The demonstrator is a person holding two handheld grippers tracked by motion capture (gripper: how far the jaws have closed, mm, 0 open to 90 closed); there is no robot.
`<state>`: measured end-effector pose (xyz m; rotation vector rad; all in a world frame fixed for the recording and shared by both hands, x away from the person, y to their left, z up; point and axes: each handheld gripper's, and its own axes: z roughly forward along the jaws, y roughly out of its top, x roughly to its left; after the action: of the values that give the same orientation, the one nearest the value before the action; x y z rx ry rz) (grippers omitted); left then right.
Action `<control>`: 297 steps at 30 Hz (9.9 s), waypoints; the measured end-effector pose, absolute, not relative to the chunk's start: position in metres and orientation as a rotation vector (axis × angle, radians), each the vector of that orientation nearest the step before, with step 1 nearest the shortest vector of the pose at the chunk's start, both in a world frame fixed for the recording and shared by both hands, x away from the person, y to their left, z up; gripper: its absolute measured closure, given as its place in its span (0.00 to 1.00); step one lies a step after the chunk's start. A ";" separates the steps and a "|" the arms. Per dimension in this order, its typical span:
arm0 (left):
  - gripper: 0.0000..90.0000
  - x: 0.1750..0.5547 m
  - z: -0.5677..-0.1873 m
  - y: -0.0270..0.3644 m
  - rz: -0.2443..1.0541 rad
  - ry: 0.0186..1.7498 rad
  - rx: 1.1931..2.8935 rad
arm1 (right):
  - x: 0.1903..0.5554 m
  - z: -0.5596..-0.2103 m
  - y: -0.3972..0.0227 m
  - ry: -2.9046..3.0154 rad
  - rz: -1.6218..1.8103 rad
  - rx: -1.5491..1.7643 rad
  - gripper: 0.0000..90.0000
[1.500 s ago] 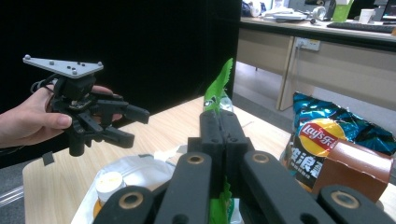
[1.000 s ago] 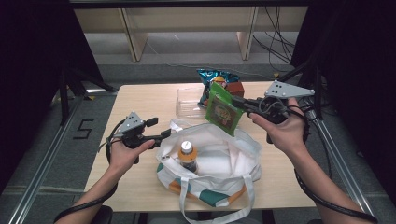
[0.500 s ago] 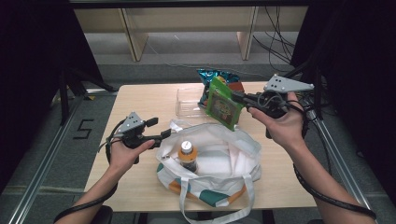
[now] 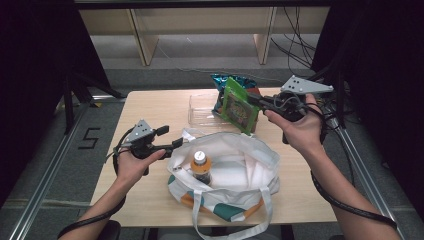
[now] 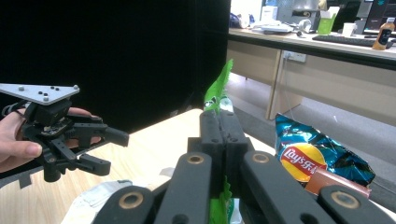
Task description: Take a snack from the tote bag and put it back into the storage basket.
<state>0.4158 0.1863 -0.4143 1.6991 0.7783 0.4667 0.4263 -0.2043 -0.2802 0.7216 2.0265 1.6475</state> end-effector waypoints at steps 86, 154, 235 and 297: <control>0.29 0.416 -0.414 0.186 0.464 0.778 1.697 | 0.487 -0.297 -0.187 1.962 1.564 0.802 1.00; 0.29 0.415 -0.413 0.186 0.463 0.768 1.695 | 0.520 -0.319 -0.171 1.920 1.533 0.864 1.00; 0.29 0.417 -0.415 0.185 0.454 0.770 1.695 | 0.563 -0.344 -0.133 1.981 1.502 0.851 1.00; 0.29 0.416 -0.415 0.187 0.457 0.766 1.696 | 0.571 -0.364 -0.126 1.991 1.432 0.833 1.00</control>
<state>0.4165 0.1870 -0.4146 1.6964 0.7664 0.4567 0.5712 -0.1264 -0.3641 0.8327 1.9910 1.4322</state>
